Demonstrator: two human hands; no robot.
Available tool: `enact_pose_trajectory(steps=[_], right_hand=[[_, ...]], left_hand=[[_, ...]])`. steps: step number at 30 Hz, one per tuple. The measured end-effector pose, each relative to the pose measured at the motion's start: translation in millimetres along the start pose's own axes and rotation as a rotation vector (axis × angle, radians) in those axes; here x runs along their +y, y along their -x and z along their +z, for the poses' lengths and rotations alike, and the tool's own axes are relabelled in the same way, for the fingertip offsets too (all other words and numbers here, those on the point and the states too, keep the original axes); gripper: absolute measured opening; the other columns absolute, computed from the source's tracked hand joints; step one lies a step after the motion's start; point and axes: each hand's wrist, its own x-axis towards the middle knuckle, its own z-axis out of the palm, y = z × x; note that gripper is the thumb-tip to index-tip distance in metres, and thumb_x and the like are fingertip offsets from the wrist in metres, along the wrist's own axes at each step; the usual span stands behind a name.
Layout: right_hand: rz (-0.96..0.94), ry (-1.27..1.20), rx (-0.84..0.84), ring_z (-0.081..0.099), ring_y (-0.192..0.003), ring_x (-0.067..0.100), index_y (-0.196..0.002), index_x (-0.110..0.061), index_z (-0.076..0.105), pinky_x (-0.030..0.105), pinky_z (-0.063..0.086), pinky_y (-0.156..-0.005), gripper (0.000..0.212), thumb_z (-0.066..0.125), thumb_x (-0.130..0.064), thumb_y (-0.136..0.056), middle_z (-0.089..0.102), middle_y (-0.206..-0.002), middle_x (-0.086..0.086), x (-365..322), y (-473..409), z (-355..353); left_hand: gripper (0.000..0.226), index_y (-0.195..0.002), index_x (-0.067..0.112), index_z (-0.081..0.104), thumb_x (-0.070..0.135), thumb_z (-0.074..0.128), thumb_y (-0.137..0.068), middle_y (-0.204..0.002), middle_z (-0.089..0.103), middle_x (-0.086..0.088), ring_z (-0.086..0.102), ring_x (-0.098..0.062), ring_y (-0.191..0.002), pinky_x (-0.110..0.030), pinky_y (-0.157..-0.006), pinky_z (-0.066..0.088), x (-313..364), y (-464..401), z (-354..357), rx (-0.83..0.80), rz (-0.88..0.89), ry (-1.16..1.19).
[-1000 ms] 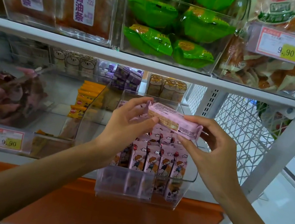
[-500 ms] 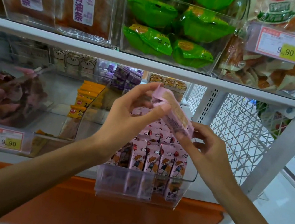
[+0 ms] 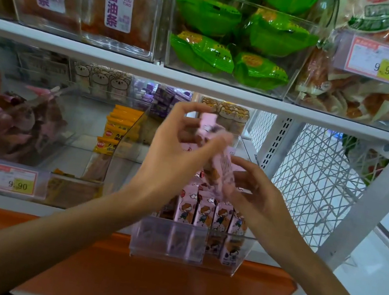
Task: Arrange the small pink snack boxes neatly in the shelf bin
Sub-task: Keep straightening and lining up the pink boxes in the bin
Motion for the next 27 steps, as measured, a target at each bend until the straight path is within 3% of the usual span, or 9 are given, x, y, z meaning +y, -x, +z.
enact_pose_trajectory(steps=[3, 6, 8, 11, 15, 17, 21, 24, 27], right_hand=[[0.080, -0.212, 0.104, 0.068, -0.082, 0.008, -0.108, -0.036, 0.063, 0.025, 0.056, -0.076, 0.031, 0.056, -0.043, -0.078, 0.070, -0.091, -0.012, -1, -3, -2], [0.214, -0.394, 0.180, 0.069, -0.076, 0.014, -0.100, -0.023, 0.071, 0.023, 0.056, -0.070, 0.031, 0.061, -0.037, -0.074, 0.073, -0.088, 0.000, 2, -8, -8], [0.259, -0.468, 0.216, 0.069, -0.074, 0.016, -0.092, -0.018, 0.075, 0.019, 0.055, -0.063, 0.029, 0.063, -0.036, -0.073, 0.073, -0.084, 0.007, 2, -9, -13], [0.241, -0.439, 0.288, 0.069, -0.072, 0.011, -0.081, -0.026, 0.077, 0.017, 0.054, -0.060, 0.024, 0.063, -0.043, -0.074, 0.074, -0.079, 0.000, 2, -8, -19], [0.104, -0.022, 0.465, 0.061, -0.084, -0.005, -0.100, -0.035, 0.065, 0.010, 0.048, -0.066, 0.012, 0.057, -0.034, -0.090, 0.067, -0.088, -0.013, 10, -6, -23], [0.100, 0.147, 0.497, 0.055, -0.088, -0.009, -0.115, -0.028, 0.058, 0.006, 0.043, -0.066, 0.025, 0.060, -0.026, -0.090, 0.060, -0.098, -0.016, 17, -4, -26], [0.237, 0.248, 0.311, 0.052, -0.094, -0.002, -0.132, -0.023, 0.043, 0.007, 0.040, -0.064, 0.041, 0.056, -0.026, -0.093, 0.052, -0.112, -0.012, 34, 0, -25], [0.241, 0.240, 0.231, 0.050, -0.087, -0.011, -0.132, -0.025, 0.041, 0.000, 0.041, -0.057, 0.037, 0.050, -0.025, -0.096, 0.054, -0.118, -0.009, 41, 3, -22], [0.221, 0.254, 0.231, 0.052, -0.087, -0.012, -0.130, -0.028, 0.042, -0.002, 0.039, -0.059, 0.035, 0.050, -0.025, -0.097, 0.056, -0.118, -0.010, 43, 3, -22]], left_hand=[[0.033, -0.109, 0.018, 0.059, 0.041, 0.061, -0.086, -0.089, 0.072, -0.001, 0.071, -0.009, -0.082, -0.016, -0.064, 0.054, -8, -7, -9, 0.018, -0.229, 0.043], [0.041, -0.103, 0.012, 0.064, 0.046, 0.061, -0.080, -0.091, 0.074, 0.000, 0.071, -0.010, -0.085, -0.017, -0.067, 0.055, -14, -9, -9, -0.115, -0.354, 0.087], [0.038, -0.110, 0.014, 0.063, 0.037, 0.066, -0.080, -0.099, 0.073, 0.001, 0.070, -0.011, -0.091, -0.019, -0.072, 0.056, -15, -10, -9, -0.207, -0.354, 0.082], [0.023, -0.107, 0.017, 0.064, 0.022, 0.068, -0.084, -0.098, 0.073, 0.008, 0.070, -0.007, -0.089, -0.012, -0.068, 0.052, -14, -13, -11, -0.234, -0.256, 0.038], [0.018, -0.098, 0.018, 0.066, 0.027, 0.070, -0.083, -0.093, 0.074, 0.005, 0.070, -0.011, -0.085, -0.018, -0.071, 0.057, -20, -25, -3, -0.069, -0.192, 0.007], [0.019, -0.095, 0.018, 0.064, 0.028, 0.073, -0.081, -0.093, 0.071, -0.001, 0.069, -0.013, -0.084, -0.021, -0.074, 0.058, -31, -38, 8, 0.017, -0.177, -0.050], [0.029, -0.101, 0.020, 0.057, 0.024, 0.076, -0.080, -0.091, 0.064, 0.009, 0.062, -0.004, -0.084, -0.007, -0.062, 0.049, -60, -72, 33, 0.122, -0.135, -0.186], [0.029, -0.100, 0.017, 0.055, 0.023, 0.076, -0.081, -0.093, 0.063, 0.005, 0.061, -0.014, -0.090, -0.012, -0.065, 0.045, -84, -92, 47, 0.114, -0.117, -0.358], [0.037, -0.108, 0.014, 0.057, 0.028, 0.077, -0.079, -0.094, 0.058, 0.007, 0.054, -0.009, -0.087, -0.012, -0.062, 0.040, -101, -96, 51, 0.083, -0.100, -0.525]])
